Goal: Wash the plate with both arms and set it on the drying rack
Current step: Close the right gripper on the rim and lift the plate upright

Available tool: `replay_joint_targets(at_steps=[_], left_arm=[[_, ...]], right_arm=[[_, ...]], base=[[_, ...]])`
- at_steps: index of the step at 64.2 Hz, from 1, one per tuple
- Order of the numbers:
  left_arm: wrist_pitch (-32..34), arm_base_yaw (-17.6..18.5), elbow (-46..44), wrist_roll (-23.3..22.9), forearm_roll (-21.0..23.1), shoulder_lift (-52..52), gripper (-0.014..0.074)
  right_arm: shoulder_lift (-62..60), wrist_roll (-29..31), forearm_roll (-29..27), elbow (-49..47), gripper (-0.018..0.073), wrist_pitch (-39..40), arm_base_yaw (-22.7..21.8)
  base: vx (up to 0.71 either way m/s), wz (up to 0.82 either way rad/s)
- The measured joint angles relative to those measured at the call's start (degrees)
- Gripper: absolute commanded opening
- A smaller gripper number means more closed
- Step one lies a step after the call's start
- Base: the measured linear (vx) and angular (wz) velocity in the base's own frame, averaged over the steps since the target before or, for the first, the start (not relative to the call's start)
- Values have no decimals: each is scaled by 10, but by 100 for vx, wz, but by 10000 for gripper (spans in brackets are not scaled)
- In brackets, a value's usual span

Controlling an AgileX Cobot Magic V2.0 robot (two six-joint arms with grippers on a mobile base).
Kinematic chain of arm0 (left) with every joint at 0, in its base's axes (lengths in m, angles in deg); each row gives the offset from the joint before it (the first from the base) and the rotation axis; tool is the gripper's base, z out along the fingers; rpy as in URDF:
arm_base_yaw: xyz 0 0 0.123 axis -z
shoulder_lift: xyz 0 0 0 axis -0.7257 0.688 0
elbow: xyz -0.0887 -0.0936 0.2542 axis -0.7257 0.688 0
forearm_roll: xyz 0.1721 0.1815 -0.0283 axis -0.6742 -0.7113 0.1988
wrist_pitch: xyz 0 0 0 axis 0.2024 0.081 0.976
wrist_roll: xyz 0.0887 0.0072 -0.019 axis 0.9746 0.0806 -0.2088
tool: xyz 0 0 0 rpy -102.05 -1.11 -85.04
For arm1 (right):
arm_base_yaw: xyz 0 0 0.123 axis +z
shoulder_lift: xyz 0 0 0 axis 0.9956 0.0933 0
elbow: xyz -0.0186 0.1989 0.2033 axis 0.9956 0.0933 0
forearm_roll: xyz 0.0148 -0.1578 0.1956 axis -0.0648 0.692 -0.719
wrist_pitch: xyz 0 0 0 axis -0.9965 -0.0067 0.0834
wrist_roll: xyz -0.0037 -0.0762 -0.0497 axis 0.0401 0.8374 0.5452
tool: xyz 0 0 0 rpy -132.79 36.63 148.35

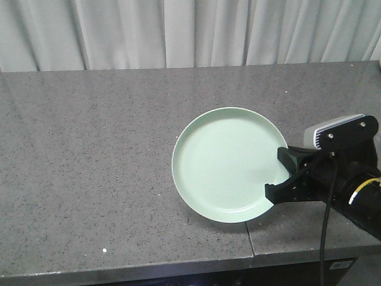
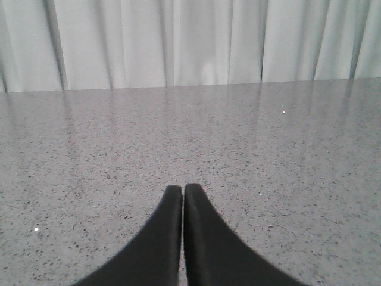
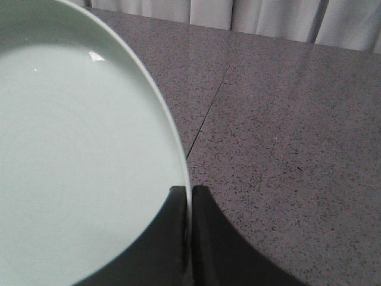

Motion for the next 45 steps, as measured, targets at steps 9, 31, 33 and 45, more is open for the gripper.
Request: replay_joint_targets(at_steps=[9,31,33,45], left_arm=[[0,0,0,0,0,0,-2],[0,0,0,0,0,0,-2],[0,0,0,0,0,0,-2],[0,0,0,0,0,0,-2]], right_arm=[[0,0,0,2,-5,6,0],[0,0,0,2,-5,6,0],[0,0,0,2,-5,6,0],[0,0,0,2,-5,6,0]], base=[[0,0],[0,0],[0,0],[0,0]])
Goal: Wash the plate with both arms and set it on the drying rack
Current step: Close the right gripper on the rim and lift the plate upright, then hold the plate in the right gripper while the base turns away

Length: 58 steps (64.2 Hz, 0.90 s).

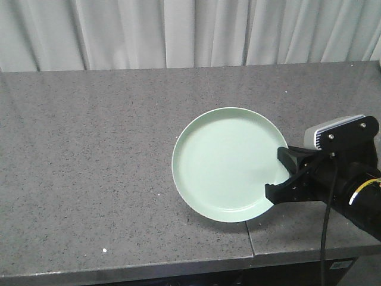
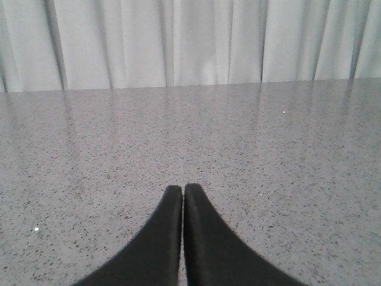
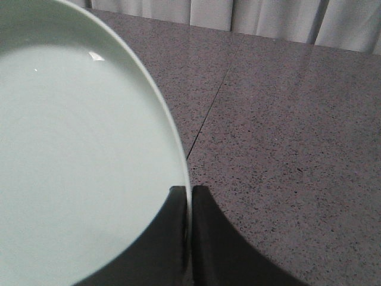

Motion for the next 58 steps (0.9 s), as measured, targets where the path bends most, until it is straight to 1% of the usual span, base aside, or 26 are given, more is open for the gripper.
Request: replay_joint_targets(at_steps=[25,58], left_arm=[[0,0,0,0,0,0,-2],[0,0,0,0,0,0,-2]], right_arm=[[0,0,0,0,-5,0,0],[0,0,0,0,-5,0,0]], base=[[-1,5],[-5,21]])
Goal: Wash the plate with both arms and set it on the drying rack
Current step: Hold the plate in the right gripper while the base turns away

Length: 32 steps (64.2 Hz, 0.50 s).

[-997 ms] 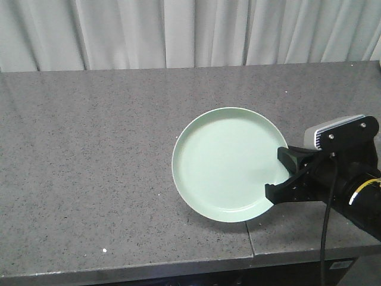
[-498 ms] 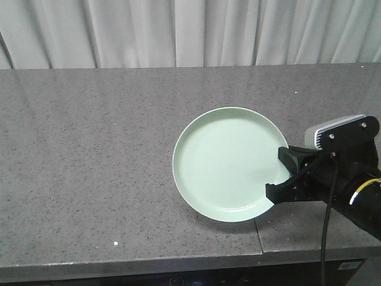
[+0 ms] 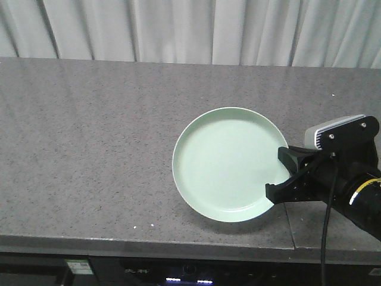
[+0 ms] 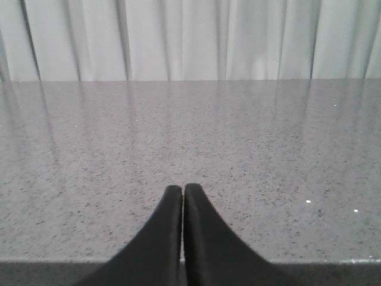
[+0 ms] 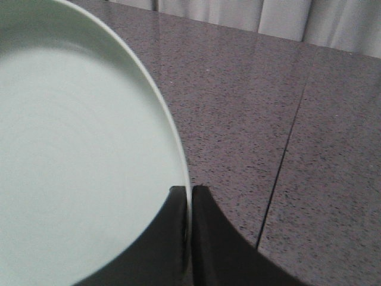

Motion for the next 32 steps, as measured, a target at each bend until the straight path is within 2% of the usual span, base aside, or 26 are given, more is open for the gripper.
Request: replay_joint_targets(at_steps=[32], left_arm=[[0,0,0,0,0,0,-2]], right_arm=[[0,0,0,0,-5,0,0]], base=[[-6,32]])
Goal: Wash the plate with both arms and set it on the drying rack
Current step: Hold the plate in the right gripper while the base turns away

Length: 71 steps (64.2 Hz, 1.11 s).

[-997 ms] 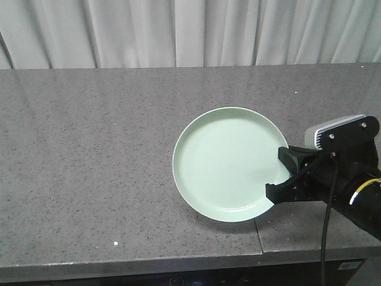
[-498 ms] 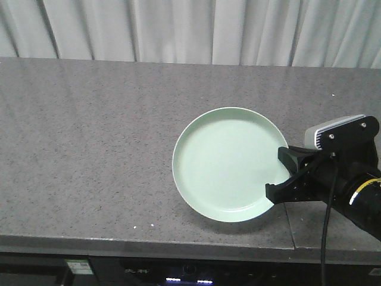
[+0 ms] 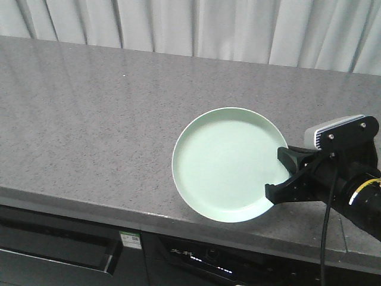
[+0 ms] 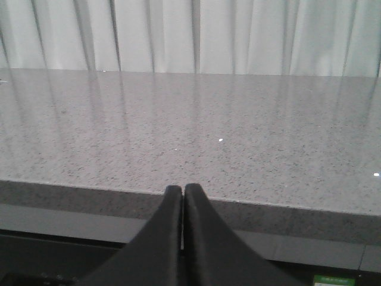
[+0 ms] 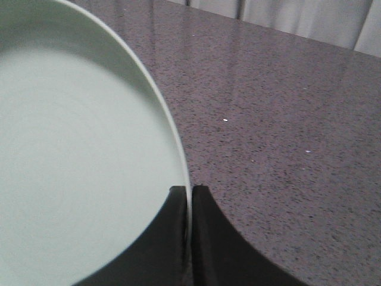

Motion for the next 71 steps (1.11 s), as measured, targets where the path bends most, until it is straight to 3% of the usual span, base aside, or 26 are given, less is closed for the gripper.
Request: replay_joint_targets(at_steps=[71], left_arm=[[0,0,0,0,0,0,-2]], right_arm=[[0,0,0,0,-5,0,0]], base=[[-6,31]])
